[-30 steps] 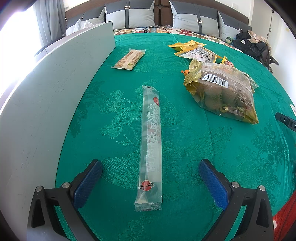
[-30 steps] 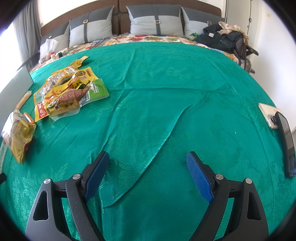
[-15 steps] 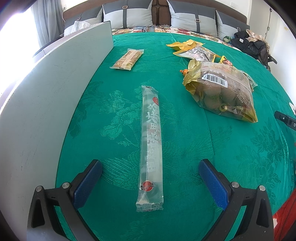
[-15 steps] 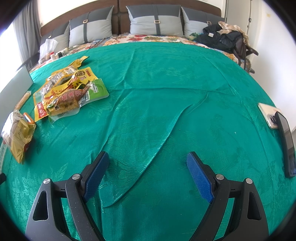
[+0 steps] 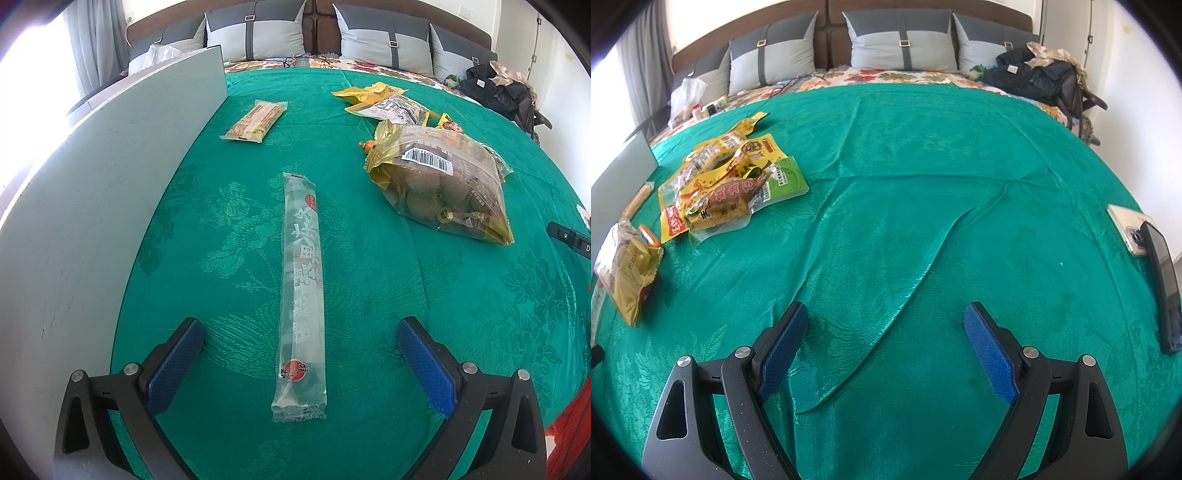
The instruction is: Organize snacks
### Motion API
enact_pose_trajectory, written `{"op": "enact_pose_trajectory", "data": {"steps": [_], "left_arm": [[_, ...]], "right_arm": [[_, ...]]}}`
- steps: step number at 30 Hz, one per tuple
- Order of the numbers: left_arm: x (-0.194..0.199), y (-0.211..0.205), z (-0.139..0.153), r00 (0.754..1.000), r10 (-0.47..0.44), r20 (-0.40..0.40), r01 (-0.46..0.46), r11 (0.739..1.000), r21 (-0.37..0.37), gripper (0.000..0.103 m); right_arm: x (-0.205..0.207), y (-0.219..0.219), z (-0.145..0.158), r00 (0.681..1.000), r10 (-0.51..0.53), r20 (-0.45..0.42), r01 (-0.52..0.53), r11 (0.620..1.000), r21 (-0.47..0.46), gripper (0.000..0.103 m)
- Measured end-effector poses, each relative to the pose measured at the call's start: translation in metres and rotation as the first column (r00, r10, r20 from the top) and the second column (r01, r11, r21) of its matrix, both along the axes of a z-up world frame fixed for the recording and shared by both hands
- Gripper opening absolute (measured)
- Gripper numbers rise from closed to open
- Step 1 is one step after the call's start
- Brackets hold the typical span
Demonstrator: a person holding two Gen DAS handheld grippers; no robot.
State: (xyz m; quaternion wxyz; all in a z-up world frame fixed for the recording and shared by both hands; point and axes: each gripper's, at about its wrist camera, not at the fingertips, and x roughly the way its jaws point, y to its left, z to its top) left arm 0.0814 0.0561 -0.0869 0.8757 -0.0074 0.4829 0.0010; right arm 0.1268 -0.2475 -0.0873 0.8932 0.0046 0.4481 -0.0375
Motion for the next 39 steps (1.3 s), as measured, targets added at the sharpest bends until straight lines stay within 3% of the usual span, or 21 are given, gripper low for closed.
{"op": "enact_pose_trajectory", "data": {"steps": [9,12,15,17,19,20,23,25,26,28,31,34,39], "left_arm": [[0.003,0.004,0.002,0.999,-0.024,-0.025,0.024,1.000,-0.009,0.102],[0.001,0.009,0.005,0.999,-0.034,-0.014,0.034,0.999,-0.010,0.091],[0.003,0.010,0.008,0.998,-0.056,-0.002,0.056,0.998,-0.006,0.074],[0.004,0.010,0.010,0.998,-0.069,0.008,0.069,0.998,-0.004,0.057],[0.003,0.010,0.012,0.996,-0.082,0.016,0.082,0.997,-0.004,0.025],[0.003,0.010,0.013,0.996,-0.085,0.017,0.085,0.996,0.001,0.019],[0.001,0.014,0.013,0.996,-0.081,0.021,0.082,0.996,-0.022,0.018],[0.000,0.021,0.013,0.997,-0.069,0.022,0.070,0.995,-0.073,0.018],[0.000,0.025,0.014,0.998,-0.062,0.021,0.064,0.993,-0.104,0.018],[-0.001,0.032,0.014,0.999,-0.048,0.015,0.049,0.986,-0.162,0.018],[-0.003,0.039,0.020,0.999,-0.041,0.029,0.047,0.969,-0.242,0.018],[-0.006,0.040,0.030,0.997,-0.042,0.064,0.060,0.953,-0.297,0.018],[-0.017,0.041,0.049,0.995,-0.034,0.097,0.068,0.921,-0.382,0.018]], "right_arm": [[0.001,0.001,-0.001,1.000,0.005,-0.004,-0.005,1.000,-0.001,0.091],[0.011,0.010,0.006,0.996,0.045,-0.078,-0.044,0.999,0.011,0.089],[0.013,0.052,0.037,0.973,0.231,-0.009,-0.229,0.968,0.099,0.090],[0.018,0.103,0.058,0.902,0.432,0.008,-0.429,0.894,0.127,0.090],[0.021,0.161,0.067,0.794,0.608,-0.024,-0.605,0.793,0.067,0.090],[0.024,0.188,0.066,0.743,0.667,-0.062,-0.667,0.745,0.015,0.090],[0.038,0.246,0.041,0.640,0.733,-0.232,-0.765,0.637,-0.098,0.090],[0.049,0.262,0.021,0.621,0.713,-0.326,-0.773,0.627,-0.101,0.087],[0.052,0.264,0.017,0.638,0.691,-0.339,-0.756,0.646,-0.105,0.085],[0.053,0.252,0.026,0.696,0.654,-0.295,-0.699,0.712,-0.069,0.063],[0.046,0.219,0.049,0.779,0.585,-0.227,-0.584,0.808,0.080,0.061],[0.027,0.185,0.071,0.828,0.540,-0.155,-0.511,0.839,0.188,0.061],[0.009,0.154,0.073,0.875,0.455,-0.166,-0.424,0.885,0.194,0.061]]}}
